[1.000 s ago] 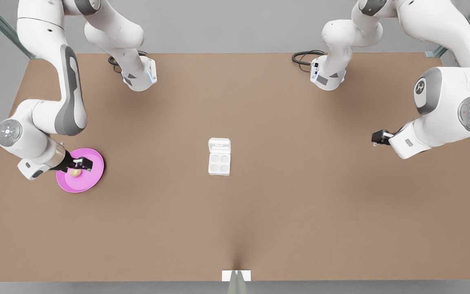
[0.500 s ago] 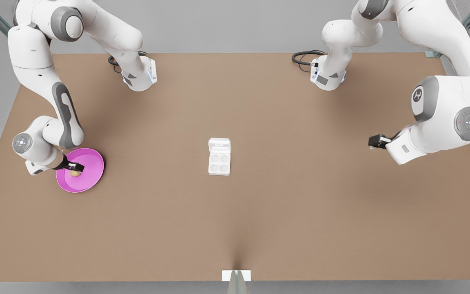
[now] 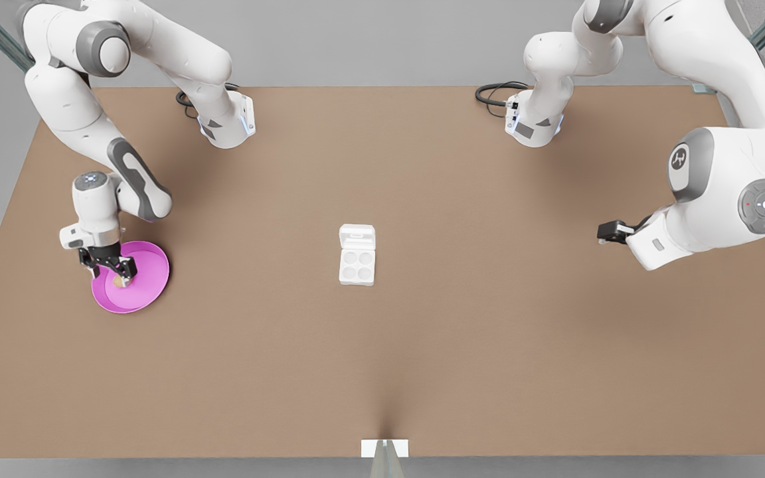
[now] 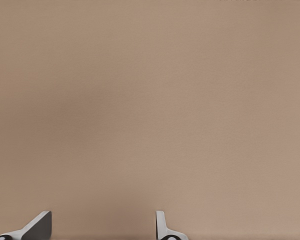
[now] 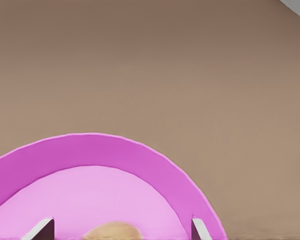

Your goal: Pack egg into the box and close the box lid

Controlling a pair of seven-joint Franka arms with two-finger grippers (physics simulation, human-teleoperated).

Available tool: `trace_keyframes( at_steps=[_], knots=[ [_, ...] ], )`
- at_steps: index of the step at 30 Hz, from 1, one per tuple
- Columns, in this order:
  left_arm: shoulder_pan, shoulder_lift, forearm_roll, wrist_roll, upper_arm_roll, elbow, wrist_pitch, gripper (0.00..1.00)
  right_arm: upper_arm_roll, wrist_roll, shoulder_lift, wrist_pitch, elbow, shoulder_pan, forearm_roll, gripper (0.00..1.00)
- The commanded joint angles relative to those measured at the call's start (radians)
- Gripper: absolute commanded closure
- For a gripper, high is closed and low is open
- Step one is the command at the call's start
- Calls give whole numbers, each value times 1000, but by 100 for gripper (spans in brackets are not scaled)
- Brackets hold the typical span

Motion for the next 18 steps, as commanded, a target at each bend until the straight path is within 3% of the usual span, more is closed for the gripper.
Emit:
trace_keyframes(
  at_steps=[1, 18],
  knots=[
    [0, 0, -2, 0, 0, 0, 0, 0, 0, 7, -2, 0, -5, 3, 0, 0],
    [2, 5, -2, 0, 0, 0, 0, 0, 3, 49, 29, 0, 10, 29, -5, 0]
  ],
)
